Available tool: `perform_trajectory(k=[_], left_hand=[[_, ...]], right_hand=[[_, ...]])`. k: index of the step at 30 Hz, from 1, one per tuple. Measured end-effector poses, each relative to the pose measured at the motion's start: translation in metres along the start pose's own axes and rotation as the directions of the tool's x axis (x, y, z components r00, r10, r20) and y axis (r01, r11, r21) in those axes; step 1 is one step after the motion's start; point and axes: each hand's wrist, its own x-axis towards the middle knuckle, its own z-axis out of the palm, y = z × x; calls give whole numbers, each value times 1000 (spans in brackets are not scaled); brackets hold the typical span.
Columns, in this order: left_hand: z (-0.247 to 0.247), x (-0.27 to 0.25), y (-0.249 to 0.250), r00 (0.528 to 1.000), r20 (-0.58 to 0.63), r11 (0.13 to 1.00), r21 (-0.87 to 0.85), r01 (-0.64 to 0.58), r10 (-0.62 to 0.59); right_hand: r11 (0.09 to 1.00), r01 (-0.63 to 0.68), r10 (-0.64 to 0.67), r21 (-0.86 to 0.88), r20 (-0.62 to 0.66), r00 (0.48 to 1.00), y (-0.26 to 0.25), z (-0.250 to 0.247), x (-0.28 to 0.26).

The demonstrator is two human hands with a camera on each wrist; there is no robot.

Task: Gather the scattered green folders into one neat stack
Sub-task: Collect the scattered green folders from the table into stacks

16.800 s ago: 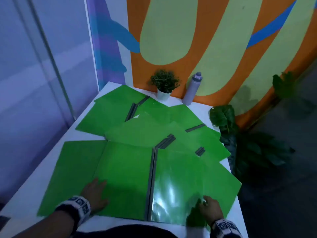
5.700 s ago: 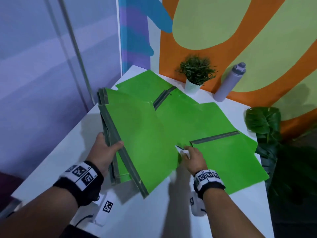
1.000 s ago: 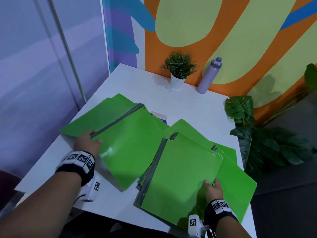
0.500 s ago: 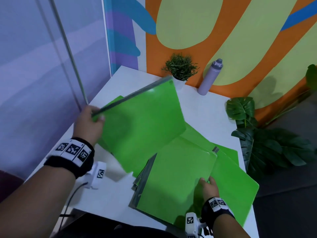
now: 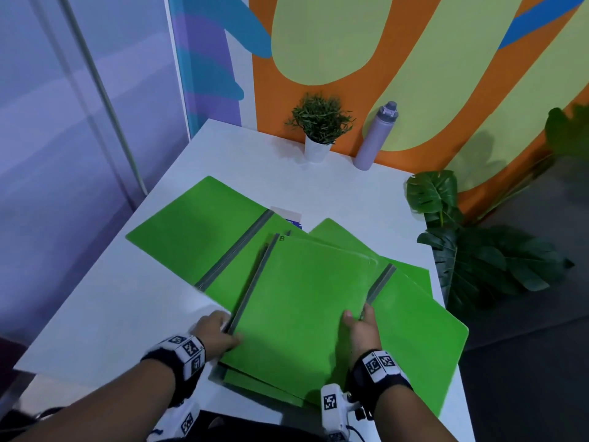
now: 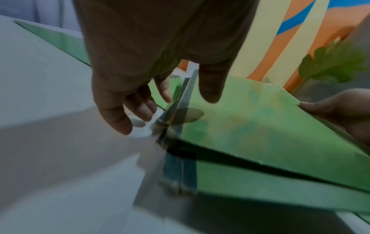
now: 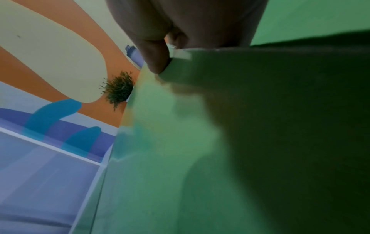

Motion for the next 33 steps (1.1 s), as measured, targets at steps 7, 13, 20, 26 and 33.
perform_trajectory(k=[7,13,20,26,33], left_hand=[[-32,-8,27,990,-107,922,-367,-124,91],[-51,-1,2,956,-289,920,-387,-66,-53],[-54,4,-30,927,-284,891,-443,99,-244],[-51,10,-33,925,-276,885,-450,117,-263],[-63,13,-26,902,-319,842,-532,85,-292]], right_hand=[[986,117,-133,117,147,980,-19,9,-6],[674,245,-191,-697,156,969,21,3,15],[311,93,-106,-946,62,992,62,-15,20],[308,164,-57,-937,154,986,66,-18,33],[430,266,-248,-863,170,954,35,-20,34]])
